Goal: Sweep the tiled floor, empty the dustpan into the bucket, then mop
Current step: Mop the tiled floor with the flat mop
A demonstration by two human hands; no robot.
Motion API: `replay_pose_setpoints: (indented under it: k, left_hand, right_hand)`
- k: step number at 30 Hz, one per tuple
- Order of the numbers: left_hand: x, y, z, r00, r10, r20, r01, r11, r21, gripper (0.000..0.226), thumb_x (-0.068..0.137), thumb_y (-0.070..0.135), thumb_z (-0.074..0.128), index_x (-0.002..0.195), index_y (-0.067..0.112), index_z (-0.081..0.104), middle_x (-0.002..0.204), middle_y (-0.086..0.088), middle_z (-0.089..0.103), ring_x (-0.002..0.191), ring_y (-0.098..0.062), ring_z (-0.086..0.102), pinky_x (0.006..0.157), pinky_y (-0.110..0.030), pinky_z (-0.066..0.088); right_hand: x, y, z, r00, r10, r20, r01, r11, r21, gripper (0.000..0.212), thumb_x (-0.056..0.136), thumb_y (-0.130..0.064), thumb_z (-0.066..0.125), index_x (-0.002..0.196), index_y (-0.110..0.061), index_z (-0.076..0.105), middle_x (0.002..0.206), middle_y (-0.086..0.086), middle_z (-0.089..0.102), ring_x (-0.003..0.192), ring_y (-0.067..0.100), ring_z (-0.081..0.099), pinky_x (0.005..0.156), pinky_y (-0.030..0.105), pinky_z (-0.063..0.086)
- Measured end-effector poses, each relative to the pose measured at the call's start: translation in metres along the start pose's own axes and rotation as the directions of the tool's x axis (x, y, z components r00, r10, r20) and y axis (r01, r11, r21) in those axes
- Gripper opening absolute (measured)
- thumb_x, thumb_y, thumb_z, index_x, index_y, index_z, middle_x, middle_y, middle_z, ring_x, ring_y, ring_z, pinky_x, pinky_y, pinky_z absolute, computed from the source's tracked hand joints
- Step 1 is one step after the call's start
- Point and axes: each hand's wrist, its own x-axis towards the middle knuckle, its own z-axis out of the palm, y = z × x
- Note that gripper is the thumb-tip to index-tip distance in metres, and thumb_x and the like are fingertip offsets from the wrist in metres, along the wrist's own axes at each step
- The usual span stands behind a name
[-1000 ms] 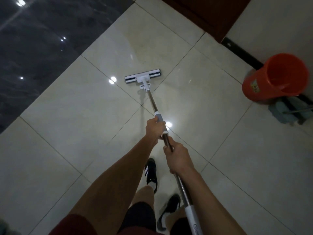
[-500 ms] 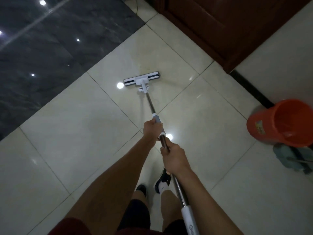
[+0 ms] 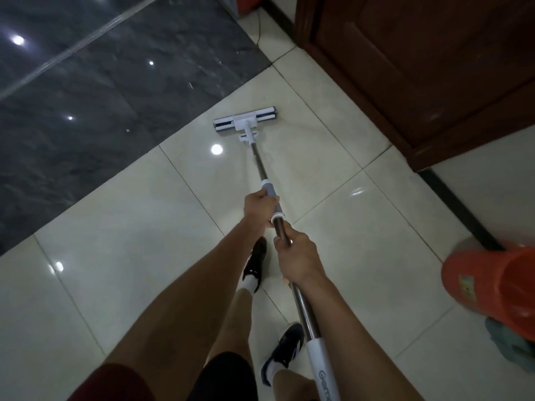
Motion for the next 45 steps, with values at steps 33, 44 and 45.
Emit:
replay_pose_setpoints:
  k: [33,44,45]
  left_hand:
    - [0.126,0.18,0.033,0.987,-0.042,0.158,0.021,0.991,0.129,0.044,0.093,0.01,0.072,0.134,0.005,0.058,0.126,-0.021,0.065,0.088,-0.029,0.072,0.059,-0.046,0.062]
    - [-0.012,0.011,0.099,0.965,-0.057,0.256,-0.086,0.855,0.511,0.045,0.101,0.013,0.056,0.144,0.004,0.046,0.127,-0.02,0.061,0.106,-0.037,0.07,0.063,-0.04,0.064]
    - [-0.025,-0.008,0.104,0.963,-0.055,0.264,-0.098,0.842,0.53,0.044,0.101,0.013,0.056,0.143,0.004,0.047,0.122,-0.019,0.062,0.099,-0.036,0.071,0.061,-0.04,0.064]
  right_hand:
    - [0.148,-0.133,-0.034,0.997,0.031,0.07,-0.039,0.994,0.102,0.037,0.101,-0.029,0.04,0.136,-0.037,0.047,0.086,0.002,0.056,0.067,0.019,0.056,0.063,0.035,0.051]
    - [0.024,0.062,-0.062,1.0,0.026,0.016,-0.027,0.995,0.099,0.033,0.101,-0.027,0.041,0.132,-0.031,0.05,0.089,0.002,0.056,0.079,0.022,0.056,0.08,0.042,0.055]
    - [0.011,0.081,-0.064,0.999,0.027,0.02,-0.029,0.995,0.097,0.031,0.101,-0.027,0.041,0.13,-0.03,0.05,0.089,0.002,0.057,0.079,0.022,0.057,0.082,0.043,0.056]
